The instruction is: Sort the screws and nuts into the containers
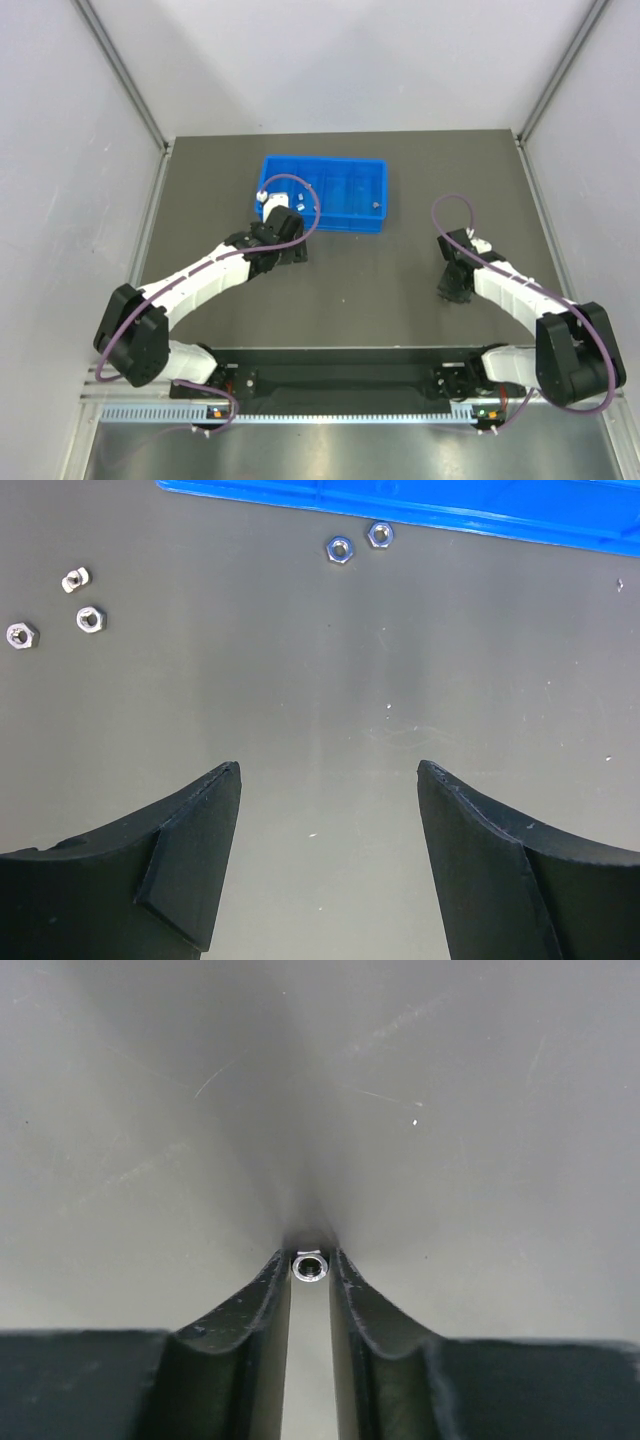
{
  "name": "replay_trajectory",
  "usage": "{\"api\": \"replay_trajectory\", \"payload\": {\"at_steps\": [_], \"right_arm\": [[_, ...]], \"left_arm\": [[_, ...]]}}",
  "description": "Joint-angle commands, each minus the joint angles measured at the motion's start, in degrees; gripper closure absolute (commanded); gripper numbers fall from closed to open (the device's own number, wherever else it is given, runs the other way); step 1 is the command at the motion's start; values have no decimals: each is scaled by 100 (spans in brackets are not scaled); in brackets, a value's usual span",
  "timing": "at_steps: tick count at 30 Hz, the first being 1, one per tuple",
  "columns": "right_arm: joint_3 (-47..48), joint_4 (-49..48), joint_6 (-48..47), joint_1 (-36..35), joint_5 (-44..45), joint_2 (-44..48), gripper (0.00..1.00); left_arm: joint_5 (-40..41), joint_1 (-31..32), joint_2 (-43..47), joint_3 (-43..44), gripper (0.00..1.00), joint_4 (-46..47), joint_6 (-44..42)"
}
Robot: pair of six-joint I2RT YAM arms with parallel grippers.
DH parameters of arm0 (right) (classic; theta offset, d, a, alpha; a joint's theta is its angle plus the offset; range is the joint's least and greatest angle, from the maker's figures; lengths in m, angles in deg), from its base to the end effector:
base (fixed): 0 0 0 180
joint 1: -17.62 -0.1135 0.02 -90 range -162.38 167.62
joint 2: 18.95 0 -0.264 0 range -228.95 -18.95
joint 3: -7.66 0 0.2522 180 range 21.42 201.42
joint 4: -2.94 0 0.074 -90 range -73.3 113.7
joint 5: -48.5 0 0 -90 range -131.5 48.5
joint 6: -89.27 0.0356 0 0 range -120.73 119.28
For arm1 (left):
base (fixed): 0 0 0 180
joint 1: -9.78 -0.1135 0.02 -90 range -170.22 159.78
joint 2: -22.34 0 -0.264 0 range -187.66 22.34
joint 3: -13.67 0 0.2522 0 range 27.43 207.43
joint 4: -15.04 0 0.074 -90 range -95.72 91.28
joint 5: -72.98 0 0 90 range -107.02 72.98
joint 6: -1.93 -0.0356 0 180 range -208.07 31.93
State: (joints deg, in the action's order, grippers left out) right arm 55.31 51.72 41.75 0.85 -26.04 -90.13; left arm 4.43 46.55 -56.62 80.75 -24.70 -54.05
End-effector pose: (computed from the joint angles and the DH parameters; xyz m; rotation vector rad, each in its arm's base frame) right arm 0.1933 0.0483 0.1595 0.6660 2.6582 -0.1125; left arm 0.2343 -0.1588 0.2367 -0.1000 2.3894 -0.1126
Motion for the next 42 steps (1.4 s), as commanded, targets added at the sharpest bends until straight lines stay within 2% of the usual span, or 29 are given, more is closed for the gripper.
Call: {"api": "replay_trajectory", "payload": {"at_steps": [1,8,13,19,25,34,40,42], "right_arm": [[-23,-40,24,-107,-26,-133,82],[21,-57,-38,-186,-43,51,96],[310,-22,-274,-361,62,51,98],[1320,83,-608,-721,211,-238,98],[3025,215,-1153,-1169,334,-1204,98],[6582,259,-1918,-1679,-87,-3480,100],[8253,251,-2103,-1908,-482,-4843,99],[8440,154,-2112,-1926,-544,-5186,97]], "left_arm": [[-10,-48,126,-23,24,216,-89],[-53,-65,126,-15,24,225,-88],[-45,-74,135,3,24,233,-80],[-1,-91,153,-15,24,216,-54],[8,-328,275,-137,24,233,34],[96,-882,767,-427,23,303,272],[-27,-1163,733,-550,23,453,342],[-53,-1190,742,-577,23,462,395]]}}
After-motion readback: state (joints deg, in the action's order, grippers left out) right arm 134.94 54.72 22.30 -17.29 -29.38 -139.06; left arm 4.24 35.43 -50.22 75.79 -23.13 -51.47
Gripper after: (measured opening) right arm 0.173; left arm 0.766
